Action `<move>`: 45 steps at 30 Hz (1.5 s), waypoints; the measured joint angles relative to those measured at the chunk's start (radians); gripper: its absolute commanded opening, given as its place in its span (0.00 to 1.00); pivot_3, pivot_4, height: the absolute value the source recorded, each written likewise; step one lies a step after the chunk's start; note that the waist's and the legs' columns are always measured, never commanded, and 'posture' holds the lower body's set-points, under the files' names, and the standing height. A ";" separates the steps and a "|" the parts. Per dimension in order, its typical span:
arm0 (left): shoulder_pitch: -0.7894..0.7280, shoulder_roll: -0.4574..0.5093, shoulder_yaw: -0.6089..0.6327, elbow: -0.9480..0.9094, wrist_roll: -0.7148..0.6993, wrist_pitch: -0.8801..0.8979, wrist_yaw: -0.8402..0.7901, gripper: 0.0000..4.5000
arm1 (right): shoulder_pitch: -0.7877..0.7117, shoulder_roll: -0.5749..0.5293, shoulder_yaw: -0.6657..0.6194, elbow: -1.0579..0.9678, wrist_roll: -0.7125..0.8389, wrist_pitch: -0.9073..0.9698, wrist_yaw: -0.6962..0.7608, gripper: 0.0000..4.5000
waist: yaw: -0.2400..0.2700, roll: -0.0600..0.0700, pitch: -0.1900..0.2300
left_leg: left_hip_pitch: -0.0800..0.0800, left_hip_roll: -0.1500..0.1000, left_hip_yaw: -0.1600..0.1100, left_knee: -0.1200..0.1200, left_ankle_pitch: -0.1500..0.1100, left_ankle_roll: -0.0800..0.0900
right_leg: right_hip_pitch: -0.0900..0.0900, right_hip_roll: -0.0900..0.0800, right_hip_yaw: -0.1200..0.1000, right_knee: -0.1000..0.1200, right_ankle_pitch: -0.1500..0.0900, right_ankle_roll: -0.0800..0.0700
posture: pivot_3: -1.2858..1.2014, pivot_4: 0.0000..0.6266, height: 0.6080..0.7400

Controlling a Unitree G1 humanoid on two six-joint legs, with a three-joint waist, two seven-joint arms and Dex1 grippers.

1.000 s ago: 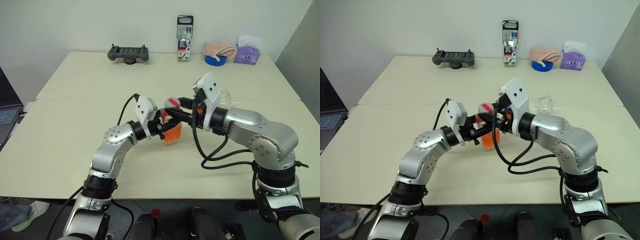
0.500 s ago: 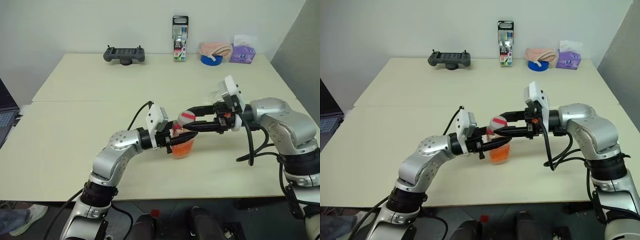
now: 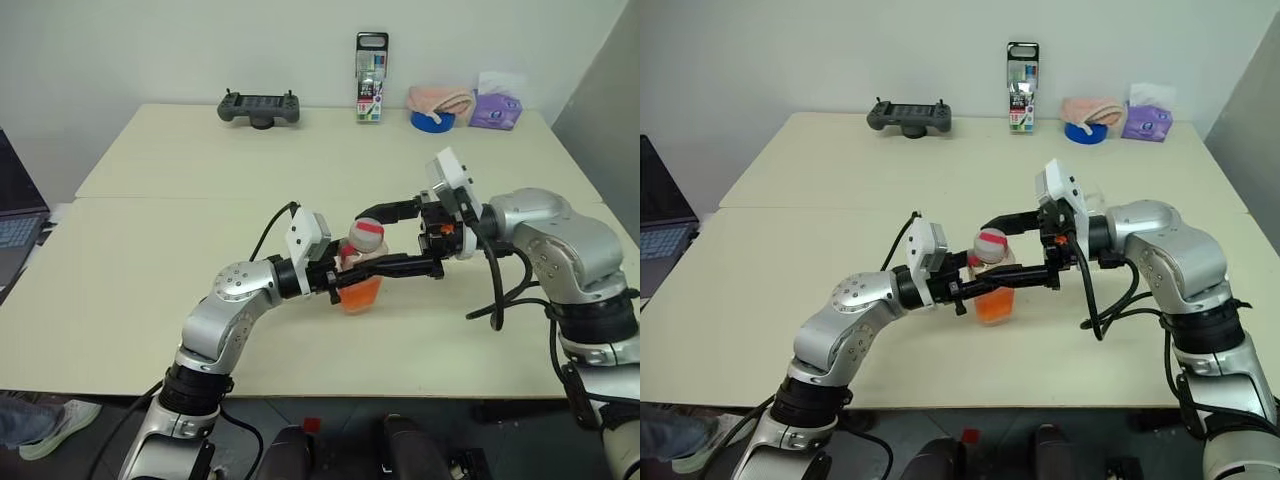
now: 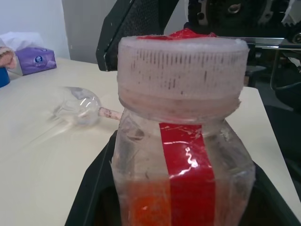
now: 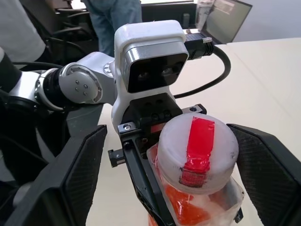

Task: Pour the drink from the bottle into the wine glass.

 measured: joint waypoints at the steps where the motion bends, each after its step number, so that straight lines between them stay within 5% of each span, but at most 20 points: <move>1: -0.005 -0.003 -0.001 0.011 0.004 -0.005 0.000 0.39 | 0.012 0.006 -0.007 -0.026 0.000 0.017 -0.042 0.96 | 0.000 0.000 0.000 | 0.000 0.000 0.001 0.000 0.000 0.000 | 0.000 0.000 0.000 0.000 0.000 0.000 | 0.52 0.24 1.00; 13: -0.037 -0.026 0.000 0.112 0.032 -0.034 -0.004 0.39 | 0.124 0.182 -0.091 -0.341 0.047 0.295 -0.580 0.96 | -0.002 0.000 0.000 | 0.000 0.000 0.001 0.001 0.000 0.000 | 0.000 0.000 0.001 0.001 0.000 0.000 | 0.52 0.24 1.00; 23: -0.055 -0.042 0.000 0.159 0.047 -0.100 -0.011 0.39 | 0.154 0.310 -0.113 -0.389 0.042 0.398 -0.850 0.96 | -0.002 0.000 0.000 | 0.000 0.000 0.001 0.001 0.000 0.000 | 0.000 0.000 0.001 0.002 0.000 0.000 | 0.52 0.24 1.00; 28: -0.055 -0.042 0.000 0.160 0.049 -0.112 -0.019 0.39 | 0.154 0.323 -0.130 -0.389 0.045 0.404 -0.899 0.68 | -0.003 0.000 0.000 | 0.000 0.000 0.001 0.000 0.000 0.000 | -0.001 0.001 0.001 0.002 0.000 0.000 | 0.52 0.24 1.00; 32: -0.055 -0.042 0.001 0.166 0.053 -0.113 -0.017 0.39 | 0.154 0.333 -0.120 -0.389 0.054 0.410 -0.901 0.41 | -0.004 0.000 0.000 | 0.001 0.000 0.000 0.001 0.000 0.000 | 0.000 0.001 0.001 0.002 0.000 0.000 | 0.52 0.24 1.00; 38: -0.055 -0.042 0.000 0.169 0.057 -0.112 -0.019 0.39 | 0.145 0.288 -0.099 -0.374 0.054 0.386 -0.865 0.41 | -0.005 0.000 0.000 | 0.001 0.000 0.001 0.001 0.000 0.000 | 0.000 0.001 0.001 0.002 0.000 0.000 | 0.52 0.24 1.00; 45: -0.059 -0.034 -0.028 0.102 0.012 -0.084 -0.081 0.39 | 0.003 -0.012 -0.042 -0.034 0.079 0.098 -0.148 0.41 | -0.008 0.000 0.000 | 0.001 0.000 0.002 0.003 0.000 0.001 | 0.002 0.001 0.001 -0.001 0.001 0.002 | 0.52 0.24 1.00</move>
